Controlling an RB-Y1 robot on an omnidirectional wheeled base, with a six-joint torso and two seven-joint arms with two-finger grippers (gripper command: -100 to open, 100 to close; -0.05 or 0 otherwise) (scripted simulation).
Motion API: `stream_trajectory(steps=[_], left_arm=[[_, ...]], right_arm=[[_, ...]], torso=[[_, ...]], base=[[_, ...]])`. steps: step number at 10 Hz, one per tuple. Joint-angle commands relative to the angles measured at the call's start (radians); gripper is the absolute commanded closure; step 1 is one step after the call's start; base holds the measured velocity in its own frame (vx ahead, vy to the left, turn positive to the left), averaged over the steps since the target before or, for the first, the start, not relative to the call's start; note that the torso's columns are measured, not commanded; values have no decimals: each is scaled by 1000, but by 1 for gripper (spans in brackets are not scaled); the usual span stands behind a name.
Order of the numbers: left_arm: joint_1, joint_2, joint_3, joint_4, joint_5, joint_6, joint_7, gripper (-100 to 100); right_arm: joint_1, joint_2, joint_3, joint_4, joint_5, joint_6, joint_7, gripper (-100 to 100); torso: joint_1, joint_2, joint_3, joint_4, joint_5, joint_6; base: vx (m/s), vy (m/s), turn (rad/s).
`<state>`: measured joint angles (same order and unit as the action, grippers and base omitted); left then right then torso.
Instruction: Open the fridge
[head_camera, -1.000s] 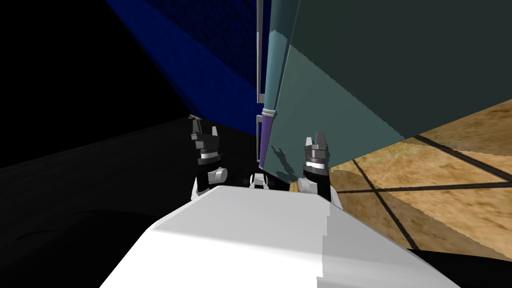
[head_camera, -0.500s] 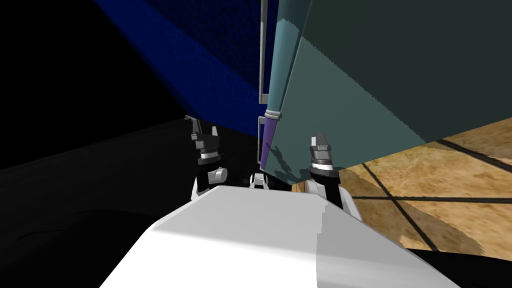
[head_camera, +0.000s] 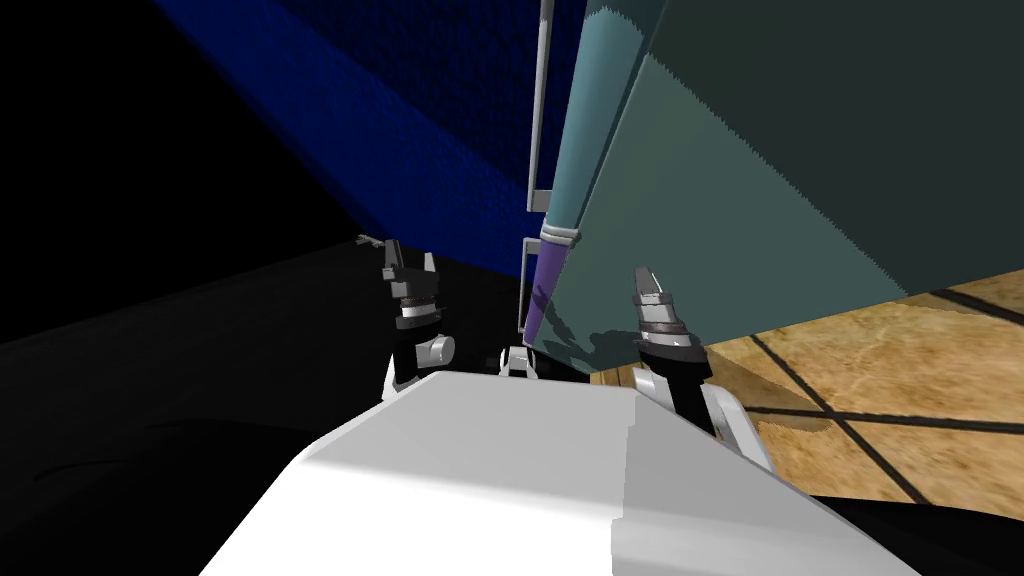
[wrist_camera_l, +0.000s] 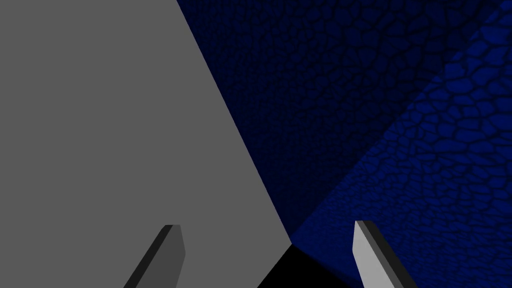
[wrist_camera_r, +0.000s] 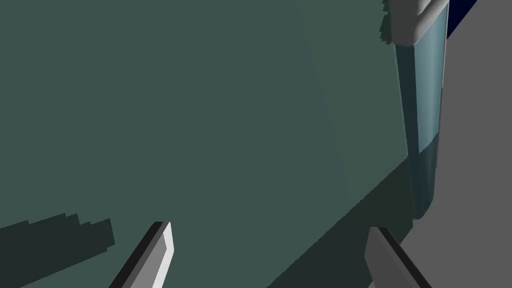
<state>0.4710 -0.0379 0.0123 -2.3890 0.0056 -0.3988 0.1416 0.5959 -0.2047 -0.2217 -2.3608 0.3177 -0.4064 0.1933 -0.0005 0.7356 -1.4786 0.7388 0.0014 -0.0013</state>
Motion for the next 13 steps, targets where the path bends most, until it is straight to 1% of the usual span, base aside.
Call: stream_trajectory(steps=[1,4,5,6,8,10,11,12,13], left_arm=[[0,0,0,0,0,0,0,0],[0,0,0,0,0,0,0,0],[0,0,0,0,0,0,0,0],[0,0,0,0,0,0,0,0],[0,0,0,0,0,0,0,0],[0,0,0,0,0,0,0,0],[0,0,0,0,0,0,0,0],[0,0,0,0,0,0,0,0],[0,0,0,0,0,0,0,0]], right_arm=[[17,-25,-74,-16,69,8,59,-100],[47,-54,-155,-32,154,15,130,-100],[47,-54,-162,-32,154,15,130,-100],[57,-64,-192,-35,183,18,154,-100],[78,-84,-252,-41,243,24,203,-100],[99,-104,-309,-45,303,29,253,-100],[99,-104,-315,-45,303,29,253,-100],[109,-113,-346,-45,332,32,277,-100],[119,-122,-376,-46,362,35,302,-100]], torso=[[1,-2,-2,0,1,0],[5,-8,-7,0,5,-5],[6,-9,-8,0,6,-7],[5,-10,-9,0,7,-10],[8,-11,-9,-1,7,-6],[11,-12,-11,-2,9,-10],[10,-7,-6,-2,6,-8],[9,-5,-4,-2,5,-9],[9,-4,-3,-2,3,-4]], base=[[120,152,-129],[121,160,-136],[77,97,-64],[76,88,-57],[108,145,-132],[103,173,-169],[40,141,-28],[52,162,-55],[70,184,-132]])
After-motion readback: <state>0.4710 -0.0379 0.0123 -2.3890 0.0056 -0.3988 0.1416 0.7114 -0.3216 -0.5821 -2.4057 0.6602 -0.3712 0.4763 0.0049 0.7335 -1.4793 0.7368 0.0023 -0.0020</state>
